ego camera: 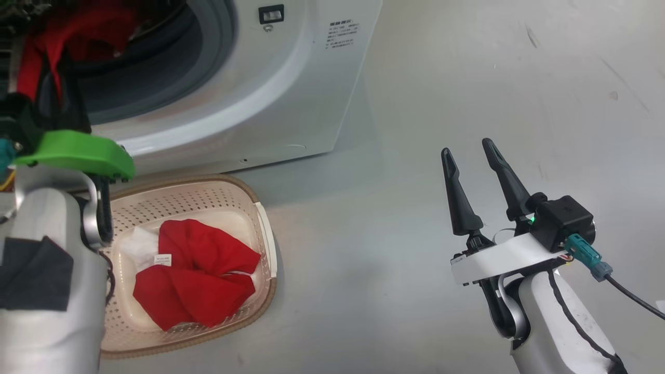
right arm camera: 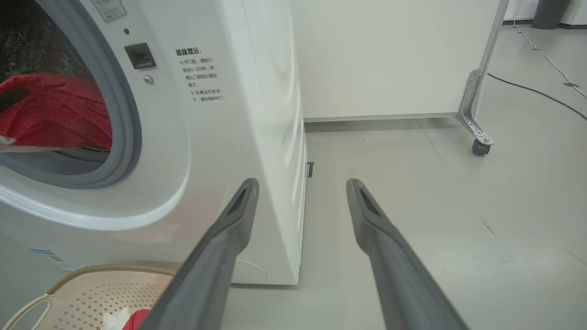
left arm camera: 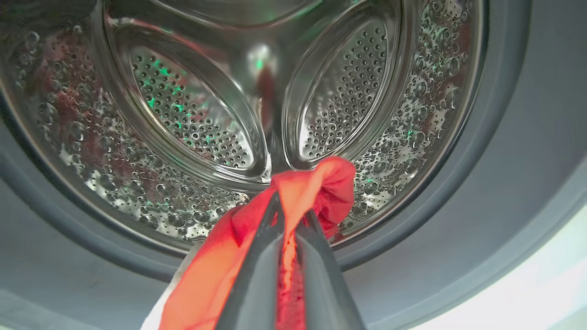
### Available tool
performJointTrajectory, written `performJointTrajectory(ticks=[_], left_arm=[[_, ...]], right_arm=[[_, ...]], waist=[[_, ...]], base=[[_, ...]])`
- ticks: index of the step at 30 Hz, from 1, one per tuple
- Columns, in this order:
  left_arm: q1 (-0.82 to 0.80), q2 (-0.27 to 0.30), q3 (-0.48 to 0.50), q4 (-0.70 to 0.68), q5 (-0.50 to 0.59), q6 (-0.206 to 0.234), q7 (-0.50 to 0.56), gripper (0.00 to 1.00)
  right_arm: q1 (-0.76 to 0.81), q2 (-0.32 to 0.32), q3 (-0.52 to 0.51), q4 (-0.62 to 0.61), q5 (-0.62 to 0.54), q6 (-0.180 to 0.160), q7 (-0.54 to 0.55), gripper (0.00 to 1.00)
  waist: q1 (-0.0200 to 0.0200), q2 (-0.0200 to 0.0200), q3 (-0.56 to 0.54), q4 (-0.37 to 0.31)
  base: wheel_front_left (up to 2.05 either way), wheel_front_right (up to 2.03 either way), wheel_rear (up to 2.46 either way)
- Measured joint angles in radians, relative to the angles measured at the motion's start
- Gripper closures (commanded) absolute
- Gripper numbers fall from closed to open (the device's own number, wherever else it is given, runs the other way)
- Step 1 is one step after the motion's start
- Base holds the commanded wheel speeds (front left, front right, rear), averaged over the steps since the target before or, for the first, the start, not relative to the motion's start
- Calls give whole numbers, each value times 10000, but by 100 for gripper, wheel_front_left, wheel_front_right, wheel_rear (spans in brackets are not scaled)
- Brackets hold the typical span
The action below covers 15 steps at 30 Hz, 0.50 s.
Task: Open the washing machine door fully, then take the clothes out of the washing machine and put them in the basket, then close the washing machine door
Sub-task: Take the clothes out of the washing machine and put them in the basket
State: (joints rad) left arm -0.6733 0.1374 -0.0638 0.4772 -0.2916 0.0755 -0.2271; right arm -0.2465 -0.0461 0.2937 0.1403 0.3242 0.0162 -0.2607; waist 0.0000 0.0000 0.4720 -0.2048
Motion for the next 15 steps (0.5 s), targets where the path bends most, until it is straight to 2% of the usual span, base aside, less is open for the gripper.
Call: performJointTrajectory(ticks=[9, 15], left_arm=[[1279, -506, -222, -1095, 33, 46, -142, 100], [1935, -577, -305, -1960, 117, 94, -211, 100]], right_arm=[[515, -38, -276, 136, -194, 2, 0, 0], [785, -36, -322, 245, -265, 31, 2, 0]], waist=[[0, 0, -805, 442], [0, 0, -1316, 704]], base=[[0, 0, 0], [0, 0, 0]])
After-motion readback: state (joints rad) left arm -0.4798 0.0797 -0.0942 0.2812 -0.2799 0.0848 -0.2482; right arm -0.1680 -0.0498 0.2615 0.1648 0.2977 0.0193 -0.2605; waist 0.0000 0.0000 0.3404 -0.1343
